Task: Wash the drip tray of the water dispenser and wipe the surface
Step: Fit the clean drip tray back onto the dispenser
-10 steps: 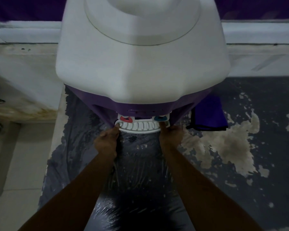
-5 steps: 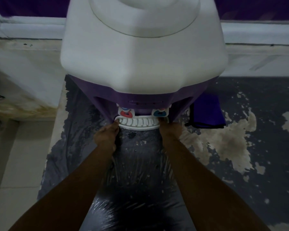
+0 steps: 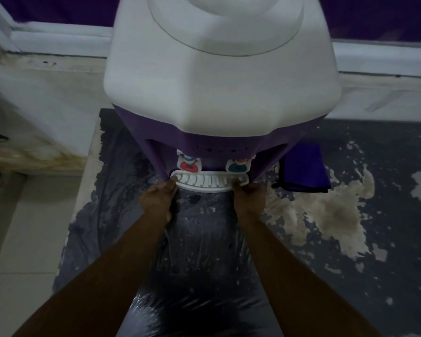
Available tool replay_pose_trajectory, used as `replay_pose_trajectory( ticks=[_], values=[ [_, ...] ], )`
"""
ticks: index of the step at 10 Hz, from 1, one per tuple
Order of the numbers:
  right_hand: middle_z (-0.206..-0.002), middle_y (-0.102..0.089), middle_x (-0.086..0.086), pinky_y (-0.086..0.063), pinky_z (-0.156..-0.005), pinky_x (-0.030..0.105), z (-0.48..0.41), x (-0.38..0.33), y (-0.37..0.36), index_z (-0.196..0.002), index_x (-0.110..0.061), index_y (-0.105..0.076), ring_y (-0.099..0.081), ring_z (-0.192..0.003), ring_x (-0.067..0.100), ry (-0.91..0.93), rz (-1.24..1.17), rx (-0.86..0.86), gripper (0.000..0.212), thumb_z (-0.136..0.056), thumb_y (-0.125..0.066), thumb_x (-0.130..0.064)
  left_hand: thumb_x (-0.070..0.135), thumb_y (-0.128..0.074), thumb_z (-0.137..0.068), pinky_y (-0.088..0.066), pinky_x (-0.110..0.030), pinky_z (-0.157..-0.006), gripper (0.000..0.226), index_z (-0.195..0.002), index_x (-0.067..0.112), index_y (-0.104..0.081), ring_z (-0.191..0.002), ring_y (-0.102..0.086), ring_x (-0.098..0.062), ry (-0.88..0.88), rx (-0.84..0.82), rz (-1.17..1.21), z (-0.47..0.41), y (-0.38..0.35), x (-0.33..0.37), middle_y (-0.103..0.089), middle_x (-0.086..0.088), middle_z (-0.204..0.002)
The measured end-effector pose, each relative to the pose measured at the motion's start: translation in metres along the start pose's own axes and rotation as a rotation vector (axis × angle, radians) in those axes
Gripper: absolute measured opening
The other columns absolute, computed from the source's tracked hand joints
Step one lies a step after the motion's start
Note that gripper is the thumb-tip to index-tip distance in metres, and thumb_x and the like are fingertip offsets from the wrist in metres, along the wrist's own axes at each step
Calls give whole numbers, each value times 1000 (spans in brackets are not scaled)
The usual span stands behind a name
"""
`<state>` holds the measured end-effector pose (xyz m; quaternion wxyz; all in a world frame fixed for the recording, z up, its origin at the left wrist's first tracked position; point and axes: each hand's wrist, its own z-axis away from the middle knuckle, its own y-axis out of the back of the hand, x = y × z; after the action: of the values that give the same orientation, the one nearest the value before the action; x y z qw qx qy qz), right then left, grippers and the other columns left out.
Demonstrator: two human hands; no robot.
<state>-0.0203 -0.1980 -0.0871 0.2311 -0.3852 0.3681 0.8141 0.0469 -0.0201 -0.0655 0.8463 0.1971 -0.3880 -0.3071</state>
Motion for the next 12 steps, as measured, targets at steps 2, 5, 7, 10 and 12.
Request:
replay_pose_trajectory(
  ticks=[2, 5, 7, 10, 12],
  values=[
    [-95, -64, 10, -37, -75, 23, -5, -2, -2, -95, -4, -60, -57, -88, 19, 0, 64, 33, 34, -81, -76, -31, 25, -51, -96, -46, -19, -96, 44, -137, 15, -38, -105, -61, -2, 177, -14, 486, -10, -6, -19, -47, -6, -144],
    [-103, -73, 17, -57, -72, 35, -27, -20, 19, -103, 2, -71, -69, -95, 31, -117, 224, -201, 53, -73, -80, -41, 6, -53, -94, -51, -12, -67, 37, -130, -2, -49, -113, -61, -20, 5, 21, 468, -3, -7, -12, -52, -19, -139],
    [-92, -74, 20, -60, -80, 44, -26, -6, 30, -89, 2, -71, -70, -85, 32, -112, 85, -293, 26, -82, -72, -23, 6, -64, -87, -53, -26, -85, 32, -117, -5, -59, -107, -63, -23, 128, 6, 810, 11, -10, -15, -65, -16, -118],
    [-99, -68, 14, -50, -83, 35, -21, -2, 65, -98, -2, -65, -61, -90, 26, 215, 214, -221, 16, -93, -55, -15, 12, -63, -87, -55, -37, -84, 8, -84, 16, -69, -94, -67, -26, -4, 3, 608, 56, -39, -6, -71, -5, -91],
    [-92, -63, 9, -44, -73, 25, -50, -8, 100, -96, -3, -64, -55, -82, 18, 449, 332, -152, 9, -93, -57, -7, 6, -65, -87, -49, -10, -82, 2, -86, 5, -66, -82, -63, -18, -294, -80, 383, 77, -73, 12, -67, -3, -82]
  ],
)
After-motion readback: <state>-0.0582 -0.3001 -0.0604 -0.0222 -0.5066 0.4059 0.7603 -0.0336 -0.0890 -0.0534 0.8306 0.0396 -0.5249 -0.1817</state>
